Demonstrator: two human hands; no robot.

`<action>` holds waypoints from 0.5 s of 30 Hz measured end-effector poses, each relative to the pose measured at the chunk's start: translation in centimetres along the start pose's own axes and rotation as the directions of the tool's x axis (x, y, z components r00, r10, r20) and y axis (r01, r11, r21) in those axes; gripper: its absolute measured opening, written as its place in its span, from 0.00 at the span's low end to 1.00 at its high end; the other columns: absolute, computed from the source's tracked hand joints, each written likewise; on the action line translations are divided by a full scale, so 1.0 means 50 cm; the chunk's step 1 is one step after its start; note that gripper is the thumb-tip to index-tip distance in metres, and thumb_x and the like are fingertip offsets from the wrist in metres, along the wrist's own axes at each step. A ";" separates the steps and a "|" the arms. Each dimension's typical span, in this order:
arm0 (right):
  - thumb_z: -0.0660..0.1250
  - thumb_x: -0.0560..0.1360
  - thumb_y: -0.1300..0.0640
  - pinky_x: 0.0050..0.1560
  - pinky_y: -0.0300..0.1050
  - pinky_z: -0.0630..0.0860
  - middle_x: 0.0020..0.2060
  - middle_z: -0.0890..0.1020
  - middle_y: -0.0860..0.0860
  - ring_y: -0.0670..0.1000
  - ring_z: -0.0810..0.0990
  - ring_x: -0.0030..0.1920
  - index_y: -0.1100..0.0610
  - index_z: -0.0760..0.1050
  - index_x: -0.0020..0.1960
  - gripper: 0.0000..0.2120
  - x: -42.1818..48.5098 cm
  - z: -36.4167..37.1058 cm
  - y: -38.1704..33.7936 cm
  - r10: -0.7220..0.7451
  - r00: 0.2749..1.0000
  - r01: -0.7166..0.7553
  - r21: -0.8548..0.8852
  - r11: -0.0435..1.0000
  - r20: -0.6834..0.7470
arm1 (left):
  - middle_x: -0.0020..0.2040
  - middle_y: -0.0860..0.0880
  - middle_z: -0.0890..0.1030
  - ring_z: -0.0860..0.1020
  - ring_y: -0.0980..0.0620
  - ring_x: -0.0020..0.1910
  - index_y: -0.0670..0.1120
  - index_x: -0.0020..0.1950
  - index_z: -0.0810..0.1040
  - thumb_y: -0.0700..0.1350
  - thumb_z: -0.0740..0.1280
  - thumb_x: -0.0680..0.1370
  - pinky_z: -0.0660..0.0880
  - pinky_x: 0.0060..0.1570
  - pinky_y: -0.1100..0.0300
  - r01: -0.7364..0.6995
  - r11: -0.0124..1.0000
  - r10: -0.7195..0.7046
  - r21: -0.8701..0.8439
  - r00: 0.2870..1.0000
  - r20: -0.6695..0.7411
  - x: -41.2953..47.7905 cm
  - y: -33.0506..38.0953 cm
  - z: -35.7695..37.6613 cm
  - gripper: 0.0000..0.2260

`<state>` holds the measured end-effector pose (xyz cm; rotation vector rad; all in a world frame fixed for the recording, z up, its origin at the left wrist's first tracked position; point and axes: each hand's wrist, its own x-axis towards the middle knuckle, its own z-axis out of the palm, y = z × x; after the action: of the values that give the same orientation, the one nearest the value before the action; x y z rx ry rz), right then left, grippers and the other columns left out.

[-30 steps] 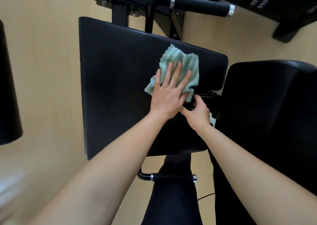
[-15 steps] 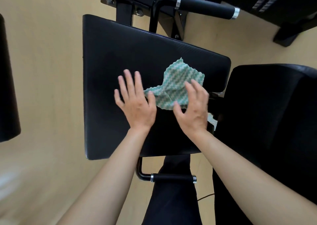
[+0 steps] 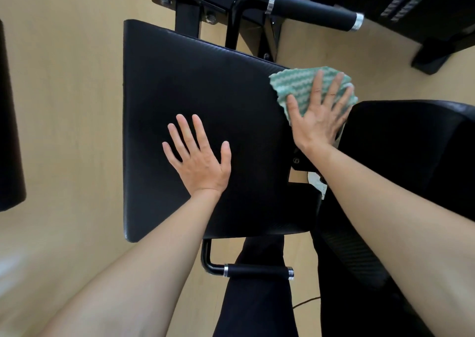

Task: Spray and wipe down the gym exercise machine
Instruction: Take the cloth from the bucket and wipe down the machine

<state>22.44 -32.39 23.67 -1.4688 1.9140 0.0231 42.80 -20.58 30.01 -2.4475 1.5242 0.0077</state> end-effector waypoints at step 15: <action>0.50 0.80 0.30 0.76 0.74 0.36 0.83 0.40 0.50 0.67 0.35 0.81 0.38 0.39 0.82 0.36 -0.011 0.014 -0.158 -0.671 0.714 0.700 -0.224 0.678 0.198 | 0.84 0.40 0.53 0.51 0.37 0.83 0.44 0.85 0.53 0.65 0.57 0.81 0.51 0.78 0.34 -0.003 1.000 0.005 0.025 0.998 -0.063 -0.004 0.004 0.012 0.39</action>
<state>29.55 -34.41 26.56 -2.2697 1.1928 0.0234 42.61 -20.35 29.42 -2.4475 1.5455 -0.0884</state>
